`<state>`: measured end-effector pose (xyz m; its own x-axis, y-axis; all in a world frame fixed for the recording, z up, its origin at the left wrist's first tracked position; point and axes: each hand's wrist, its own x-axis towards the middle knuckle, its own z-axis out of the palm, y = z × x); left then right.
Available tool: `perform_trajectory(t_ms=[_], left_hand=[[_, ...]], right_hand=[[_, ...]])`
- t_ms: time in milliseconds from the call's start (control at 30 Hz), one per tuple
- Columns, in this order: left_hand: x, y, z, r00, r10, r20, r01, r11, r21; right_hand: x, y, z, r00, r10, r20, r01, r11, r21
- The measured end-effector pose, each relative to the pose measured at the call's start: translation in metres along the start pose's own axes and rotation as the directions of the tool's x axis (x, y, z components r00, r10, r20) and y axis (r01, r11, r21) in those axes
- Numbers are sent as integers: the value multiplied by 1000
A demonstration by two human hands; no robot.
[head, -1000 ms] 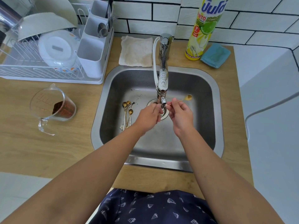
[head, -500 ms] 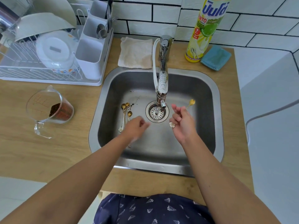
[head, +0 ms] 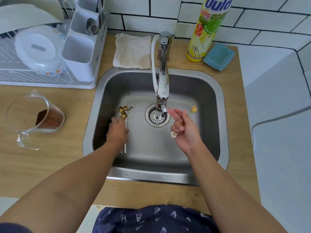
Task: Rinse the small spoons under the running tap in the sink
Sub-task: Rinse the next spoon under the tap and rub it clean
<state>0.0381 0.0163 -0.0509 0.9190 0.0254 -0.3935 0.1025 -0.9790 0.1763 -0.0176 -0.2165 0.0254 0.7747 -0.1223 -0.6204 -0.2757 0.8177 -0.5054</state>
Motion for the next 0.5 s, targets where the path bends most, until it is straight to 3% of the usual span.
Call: perform_trajectory(t_ms=[167,333,500], left_hand=[[9,-5,-8,997,-33,72,35,999,-29],[8,-3,-12,995,-81,63,81,997,3],[2,1,-19,999,-30,19,29,1000,3]], right_hand=[[3,1,2,999,-35,-35,38,996,79],[3,4,-1,999,-23,-41,27,996,85],[4,6,-8,1000,5,-22,-4,999,52]])
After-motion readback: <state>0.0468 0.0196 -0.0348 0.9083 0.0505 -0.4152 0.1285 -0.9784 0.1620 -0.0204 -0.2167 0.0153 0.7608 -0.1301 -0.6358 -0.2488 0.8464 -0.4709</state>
